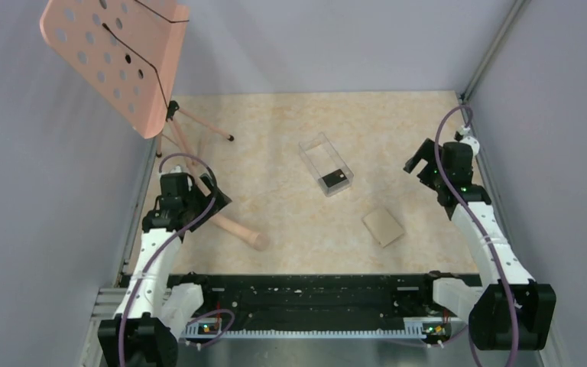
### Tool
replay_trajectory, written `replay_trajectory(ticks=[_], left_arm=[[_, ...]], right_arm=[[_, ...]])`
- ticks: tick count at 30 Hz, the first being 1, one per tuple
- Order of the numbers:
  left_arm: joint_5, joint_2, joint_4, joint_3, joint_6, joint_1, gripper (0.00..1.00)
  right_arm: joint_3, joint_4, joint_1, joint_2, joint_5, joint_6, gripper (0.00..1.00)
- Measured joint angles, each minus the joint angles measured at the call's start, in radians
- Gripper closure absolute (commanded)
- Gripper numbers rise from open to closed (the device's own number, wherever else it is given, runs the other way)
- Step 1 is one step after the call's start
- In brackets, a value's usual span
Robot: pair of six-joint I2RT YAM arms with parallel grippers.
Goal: Put the credit cards into the card holder
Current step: Pick up the card holder from the center of the board.
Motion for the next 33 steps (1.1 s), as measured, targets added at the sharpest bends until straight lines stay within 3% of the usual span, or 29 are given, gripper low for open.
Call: replay_trajectory(ticks=[11, 15, 18, 26, 33], left_arm=[[0.301, -0.104, 0.107, -0.098, 0.029, -0.004, 0.01], [0.382, -0.112, 0.147, -0.160, -0.005, -0.051, 0.01], [0.388, -0.102, 0.158, -0.172, -0.030, -0.159, 0.01], [0.275, 0.029, 0.259, -0.149, -0.119, -0.597, 0.01], [0.198, 0.233, 0.362, -0.037, -0.177, -0.806, 0.01]], right_arm=[[-0.038, -0.150, 0.000, -0.089, -0.130, 0.010, 0.01], [-0.040, -0.190, 0.000, -0.089, -0.171, 0.012, 0.01], [-0.075, -0.193, 0.000, -0.096, -0.218, 0.016, 0.01], [-0.180, -0.229, 0.000, -0.035, -0.345, 0.006, 0.01], [-0.202, -0.227, 0.000, 0.130, -0.464, 0.003, 0.01]])
